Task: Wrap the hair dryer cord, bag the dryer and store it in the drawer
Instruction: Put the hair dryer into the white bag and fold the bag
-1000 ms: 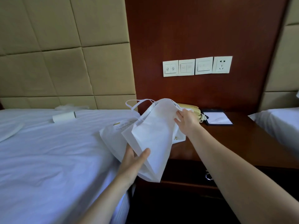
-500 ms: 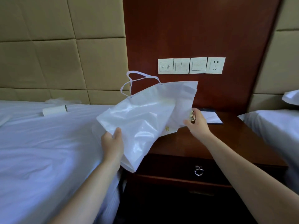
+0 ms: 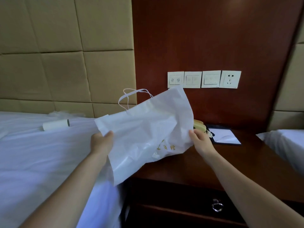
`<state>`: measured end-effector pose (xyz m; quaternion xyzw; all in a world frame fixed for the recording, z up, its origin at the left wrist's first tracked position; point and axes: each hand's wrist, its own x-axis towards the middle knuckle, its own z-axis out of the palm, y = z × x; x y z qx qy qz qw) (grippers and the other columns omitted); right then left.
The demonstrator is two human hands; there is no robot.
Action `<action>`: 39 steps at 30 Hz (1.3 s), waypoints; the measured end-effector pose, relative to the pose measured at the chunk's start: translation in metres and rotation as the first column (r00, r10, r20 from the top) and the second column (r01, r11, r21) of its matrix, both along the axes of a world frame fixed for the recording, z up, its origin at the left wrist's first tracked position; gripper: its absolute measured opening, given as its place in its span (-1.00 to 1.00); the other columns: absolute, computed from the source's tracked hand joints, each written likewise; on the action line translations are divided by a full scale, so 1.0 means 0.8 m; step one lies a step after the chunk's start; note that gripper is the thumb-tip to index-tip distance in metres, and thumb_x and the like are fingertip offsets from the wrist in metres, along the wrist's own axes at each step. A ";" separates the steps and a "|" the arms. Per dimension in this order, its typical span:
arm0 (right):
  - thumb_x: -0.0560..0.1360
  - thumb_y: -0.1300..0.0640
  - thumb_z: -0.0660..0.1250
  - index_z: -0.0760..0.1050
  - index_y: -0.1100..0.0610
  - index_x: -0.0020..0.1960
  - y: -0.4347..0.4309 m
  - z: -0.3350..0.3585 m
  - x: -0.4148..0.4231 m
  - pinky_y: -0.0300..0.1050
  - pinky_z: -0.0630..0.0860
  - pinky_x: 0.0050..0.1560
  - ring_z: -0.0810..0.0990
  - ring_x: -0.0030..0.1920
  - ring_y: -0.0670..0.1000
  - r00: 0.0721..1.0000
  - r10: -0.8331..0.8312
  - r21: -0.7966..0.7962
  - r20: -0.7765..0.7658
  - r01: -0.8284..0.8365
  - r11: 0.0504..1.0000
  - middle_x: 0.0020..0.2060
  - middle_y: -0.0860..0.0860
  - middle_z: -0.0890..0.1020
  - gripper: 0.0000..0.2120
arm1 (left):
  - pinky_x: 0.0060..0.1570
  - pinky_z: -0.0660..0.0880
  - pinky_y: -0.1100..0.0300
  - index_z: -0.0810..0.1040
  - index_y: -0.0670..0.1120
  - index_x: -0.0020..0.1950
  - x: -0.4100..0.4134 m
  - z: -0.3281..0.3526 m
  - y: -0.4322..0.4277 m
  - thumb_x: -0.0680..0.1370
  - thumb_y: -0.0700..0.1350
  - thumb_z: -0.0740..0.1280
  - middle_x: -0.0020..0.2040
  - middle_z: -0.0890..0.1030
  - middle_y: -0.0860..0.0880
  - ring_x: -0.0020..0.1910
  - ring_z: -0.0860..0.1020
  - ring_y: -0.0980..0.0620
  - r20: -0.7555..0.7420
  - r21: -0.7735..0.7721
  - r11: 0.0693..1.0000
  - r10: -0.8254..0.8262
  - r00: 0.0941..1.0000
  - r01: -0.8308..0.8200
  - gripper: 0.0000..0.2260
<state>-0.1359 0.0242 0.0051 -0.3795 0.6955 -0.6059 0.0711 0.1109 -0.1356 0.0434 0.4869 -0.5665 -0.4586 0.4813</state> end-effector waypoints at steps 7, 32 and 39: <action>0.59 0.24 0.11 0.21 0.15 -0.40 -0.002 -0.009 -0.015 -0.22 0.13 -0.44 0.20 -0.42 -0.03 0.974 -0.157 -0.028 -0.165 0.154 0.988 -0.48 0.02 0.25 -0.62 | -0.10 0.36 0.14 0.56 -0.35 0.12 0.006 -0.003 -0.031 0.55 -0.19 0.29 0.07 0.60 -0.29 0.00 0.56 -0.20 0.131 -0.085 0.996 0.025 0.991 -0.014 -0.75; 0.58 0.18 0.11 0.30 0.30 -0.34 0.213 -0.011 -0.018 -0.03 0.19 -0.28 0.31 -0.37 0.11 0.855 -0.463 0.202 -0.234 0.509 0.837 -0.49 0.09 0.36 -0.66 | -0.29 0.37 0.18 0.51 -0.16 -0.25 -0.004 -0.044 0.161 0.55 -0.12 0.30 -0.18 0.56 -0.12 -0.21 0.50 -0.03 0.094 0.079 0.955 -0.292 0.952 0.285 -0.80; 0.58 0.18 0.13 0.37 0.44 -0.26 0.223 -0.012 -0.015 -0.04 0.17 -0.32 0.34 -0.34 0.13 0.859 -0.445 0.204 -0.253 0.497 0.844 -0.45 0.15 0.39 -0.64 | -0.21 0.26 0.02 0.27 -0.16 -0.30 -0.008 -0.064 0.159 0.60 -0.17 0.15 -0.28 0.45 -0.19 -0.20 0.41 -0.22 0.361 -0.351 0.925 -0.006 0.933 0.142 -0.74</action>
